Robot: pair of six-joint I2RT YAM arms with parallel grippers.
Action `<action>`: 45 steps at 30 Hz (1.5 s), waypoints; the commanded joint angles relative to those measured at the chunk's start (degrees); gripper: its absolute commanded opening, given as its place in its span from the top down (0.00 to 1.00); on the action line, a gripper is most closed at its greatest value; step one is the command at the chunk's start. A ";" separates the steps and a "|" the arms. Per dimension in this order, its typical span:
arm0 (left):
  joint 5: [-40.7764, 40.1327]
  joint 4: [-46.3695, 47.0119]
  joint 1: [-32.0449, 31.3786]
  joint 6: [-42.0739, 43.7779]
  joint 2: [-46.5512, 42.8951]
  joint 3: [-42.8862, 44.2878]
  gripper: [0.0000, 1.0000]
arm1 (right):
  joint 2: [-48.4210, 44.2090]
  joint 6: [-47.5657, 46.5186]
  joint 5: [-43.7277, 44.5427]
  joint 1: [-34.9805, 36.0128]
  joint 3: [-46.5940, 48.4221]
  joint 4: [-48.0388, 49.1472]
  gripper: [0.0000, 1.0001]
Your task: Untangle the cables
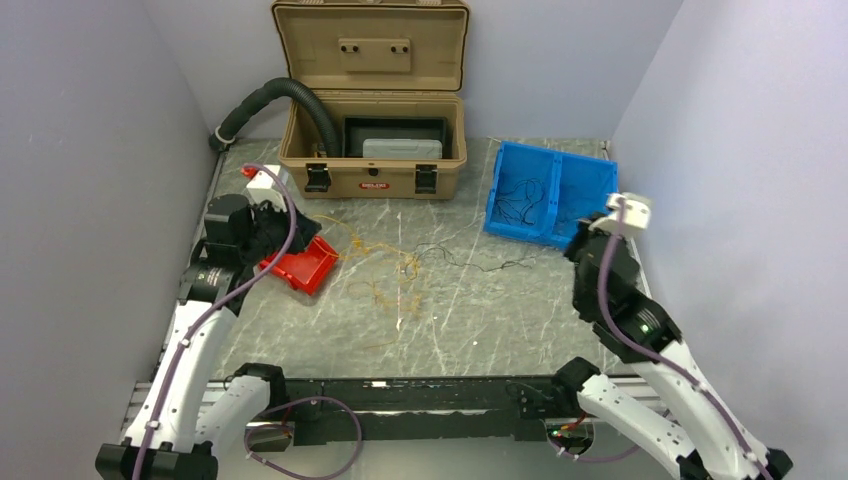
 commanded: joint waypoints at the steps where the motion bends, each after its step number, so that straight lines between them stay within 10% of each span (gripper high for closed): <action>1: 12.83 3.28 -0.65 5.44 0.29 1.59 1.00 | 5.81 6.31 -16.64 0.13 -0.77 -6.51 1.00; 10: 14.88 4.94 -2.95 8.19 -0.65 -1.05 1.00 | 20.36 7.26 -33.81 0.13 -2.52 -7.95 0.91; 15: 17.03 5.99 -3.55 8.66 -0.63 -2.19 1.00 | 23.38 2.18 -48.62 0.13 -2.21 -1.44 0.01; 26: 18.94 7.39 -4.24 8.58 -1.53 -3.94 1.00 | 45.68 1.41 -69.03 0.20 4.58 9.99 0.00; 45: 17.27 7.15 -4.29 8.57 -2.81 -4.79 1.00 | 45.45 18.31 -61.86 0.22 -6.44 17.69 0.00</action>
